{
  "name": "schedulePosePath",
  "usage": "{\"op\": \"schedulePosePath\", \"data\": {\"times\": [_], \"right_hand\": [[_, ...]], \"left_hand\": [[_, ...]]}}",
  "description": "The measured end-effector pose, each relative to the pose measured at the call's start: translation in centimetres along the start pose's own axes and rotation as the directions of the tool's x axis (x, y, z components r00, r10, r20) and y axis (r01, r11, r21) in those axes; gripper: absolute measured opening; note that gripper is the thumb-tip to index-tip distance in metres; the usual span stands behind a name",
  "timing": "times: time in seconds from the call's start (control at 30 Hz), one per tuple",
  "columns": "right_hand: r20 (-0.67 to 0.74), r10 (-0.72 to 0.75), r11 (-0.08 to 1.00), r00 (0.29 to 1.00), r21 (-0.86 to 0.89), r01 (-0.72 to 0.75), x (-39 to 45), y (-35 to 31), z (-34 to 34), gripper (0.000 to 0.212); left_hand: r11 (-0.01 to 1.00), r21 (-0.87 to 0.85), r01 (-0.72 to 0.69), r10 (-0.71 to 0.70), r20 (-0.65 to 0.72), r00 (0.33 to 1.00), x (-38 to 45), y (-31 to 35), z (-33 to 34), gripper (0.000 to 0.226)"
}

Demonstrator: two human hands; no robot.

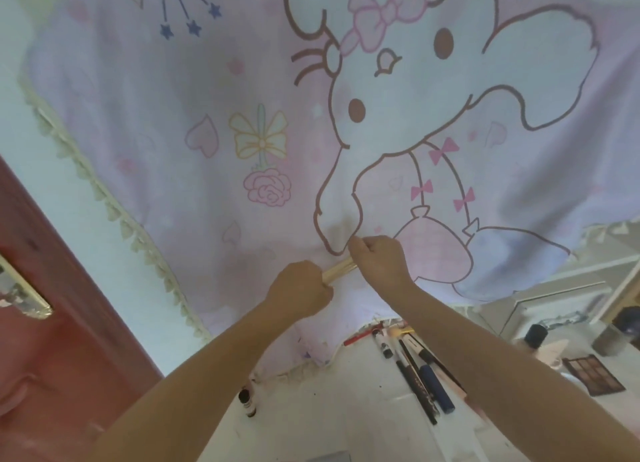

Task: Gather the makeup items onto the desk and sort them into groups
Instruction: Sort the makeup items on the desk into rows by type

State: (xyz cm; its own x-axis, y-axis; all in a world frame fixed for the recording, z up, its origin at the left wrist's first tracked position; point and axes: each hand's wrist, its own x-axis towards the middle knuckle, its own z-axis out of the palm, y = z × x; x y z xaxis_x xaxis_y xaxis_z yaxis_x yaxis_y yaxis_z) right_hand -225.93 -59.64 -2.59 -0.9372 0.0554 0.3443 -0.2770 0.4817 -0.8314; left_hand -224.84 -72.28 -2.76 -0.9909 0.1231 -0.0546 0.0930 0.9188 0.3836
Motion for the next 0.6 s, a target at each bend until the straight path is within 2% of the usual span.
{"op": "schedulePosePath", "data": {"times": [0.03, 0.1, 0.13, 0.17, 0.2, 0.27, 0.3, 0.33, 0.37, 0.4, 0.5, 0.57, 0.6], "right_hand": [[-0.021, -0.133, 0.991, 0.991, -0.004, 0.133, 0.0, -0.3, -0.3, 0.060], [-0.022, -0.411, 0.911, 0.912, -0.049, 0.409, -0.3, -1.2, -1.3, 0.055], [-0.014, -0.501, 0.864, 0.866, -0.068, 0.499, -0.3, -1.6, -1.9, 0.049], [0.016, -0.529, 0.845, 0.848, -0.079, 0.529, -0.1, -1.9, -2.5, 0.045], [0.053, -0.503, 0.860, 0.863, -0.074, 0.506, 0.3, -2.0, -2.9, 0.045], [0.192, -0.280, 0.958, 0.941, -0.006, 0.286, 1.4, -2.0, -3.9, 0.038], [0.301, -0.143, 0.990, 0.943, 0.061, 0.130, 1.8, -1.9, -4.4, 0.033], [0.397, -0.053, 0.992, 0.916, 0.126, 0.003, 2.0, -1.8, -4.8, 0.029], [0.449, -0.036, 0.984, 0.893, 0.170, -0.046, 2.1, -1.6, -5.1, 0.026], [0.460, -0.075, 0.979, 0.885, 0.204, -0.023, 2.0, -1.4, -5.2, 0.023], [0.397, -0.274, 0.955, 0.876, 0.220, 0.199, 1.7, -1.2, -5.6, 0.024], [0.427, -0.315, 0.942, 0.848, 0.249, 0.225, 1.8, -1.3, -5.9, 0.031], [0.455, -0.306, 0.940, 0.836, 0.284, 0.189, 2.0, -1.2, -6.0, 0.031]], "left_hand": [[0.995, -0.097, 0.013, -0.004, 0.094, 0.996, -0.3, 0.2, -0.5, 0.025], [0.953, -0.301, 0.040, 0.034, 0.237, 0.971, -1.0, 0.3, -1.1, 0.039], [0.929, -0.370, 0.021, 0.075, 0.243, 0.967, -1.4, 0.4, -1.4, 0.042], [0.912, -0.409, -0.026, 0.119, 0.202, 0.972, -1.5, 0.4, -1.7, 0.043], [0.902, -0.421, -0.098, 0.162, 0.119, 0.980, -1.6, 0.4, -2.1, 0.041], [0.884, -0.406, -0.232, 0.226, -0.065, 0.972, -1.7, 0.1, -2.9, 0.033], [0.880, -0.386, -0.277, 0.250, -0.119, 0.961, -1.6, 0.0, -3.3, 0.029], [0.878, -0.363, -0.311, 0.278, -0.141, 0.950, -1.6, -0.2, -3.5, 0.026], [0.874, -0.353, -0.334, 0.301, -0.146, 0.942, -1.5, -0.4, -3.6, 0.025], [0.861, -0.373, -0.344, 0.310, -0.151, 0.939, -1.5, -0.6, -3.6, 0.025], [0.788, -0.530, -0.314, 0.296, -0.122, 0.947, -1.3, -1.0, -3.7, 0.024], [0.767, -0.565, -0.304, 0.293, -0.113, 0.949, -1.1, -1.3, -3.7, 0.028], [0.778, -0.542, -0.317, 0.295, -0.130, 0.947, -1.0, -1.4, -3.6, 0.030]]}}
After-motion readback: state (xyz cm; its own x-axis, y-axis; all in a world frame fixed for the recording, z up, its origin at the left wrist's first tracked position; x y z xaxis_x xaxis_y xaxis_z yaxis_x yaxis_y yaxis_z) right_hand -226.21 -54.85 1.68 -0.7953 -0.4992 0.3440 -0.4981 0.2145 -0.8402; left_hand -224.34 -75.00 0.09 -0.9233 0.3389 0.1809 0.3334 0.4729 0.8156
